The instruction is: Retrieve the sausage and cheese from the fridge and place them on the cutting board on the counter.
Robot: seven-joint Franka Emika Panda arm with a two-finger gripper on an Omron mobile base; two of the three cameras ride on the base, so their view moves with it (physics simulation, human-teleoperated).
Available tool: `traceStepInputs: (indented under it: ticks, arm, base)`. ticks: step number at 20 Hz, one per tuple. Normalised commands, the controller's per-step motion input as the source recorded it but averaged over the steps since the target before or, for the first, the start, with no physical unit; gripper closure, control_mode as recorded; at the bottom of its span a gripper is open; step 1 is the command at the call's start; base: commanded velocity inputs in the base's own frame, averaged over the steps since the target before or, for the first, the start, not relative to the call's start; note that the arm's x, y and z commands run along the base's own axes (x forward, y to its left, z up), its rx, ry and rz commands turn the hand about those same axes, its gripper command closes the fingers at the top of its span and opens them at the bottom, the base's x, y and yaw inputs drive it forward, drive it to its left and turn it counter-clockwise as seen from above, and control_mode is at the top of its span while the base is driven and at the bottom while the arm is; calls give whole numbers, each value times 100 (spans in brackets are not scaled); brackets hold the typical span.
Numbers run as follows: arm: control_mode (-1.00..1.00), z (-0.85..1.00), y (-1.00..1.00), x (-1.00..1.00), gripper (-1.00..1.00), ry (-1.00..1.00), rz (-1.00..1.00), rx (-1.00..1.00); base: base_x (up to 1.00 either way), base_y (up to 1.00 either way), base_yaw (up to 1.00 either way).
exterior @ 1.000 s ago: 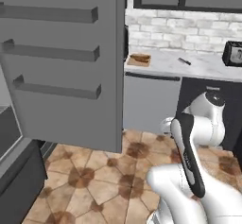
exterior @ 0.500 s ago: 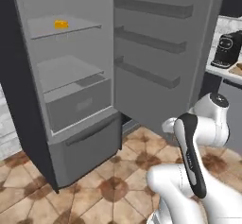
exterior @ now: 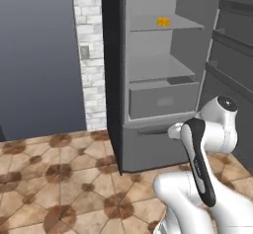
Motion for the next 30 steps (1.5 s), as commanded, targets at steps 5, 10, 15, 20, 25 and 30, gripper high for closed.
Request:
traceStepInputs:
  ticks: [5, 10, 15, 20, 25, 30]
  arm:
    - [100, 0, 0, 0, -100, 0, 0, 0]
    - [100, 0, 0, 0, -100, 0, 0, 0]
    - [100, 0, 0, 0, -100, 0, 0, 0]
    - [100, 0, 0, 0, -100, 0, 0, 0]
    - [100, 0, 0, 0, -100, 0, 0, 0]
    - [100, 0, 0, 0, -100, 0, 0, 0]
  base:
    - [63, -9, 23]
    - [62, -36, 0]
    - [58, -41, 0]
    - [59, -42, 0]
    - [53, -45, 0]
    - [36, -49, -7]
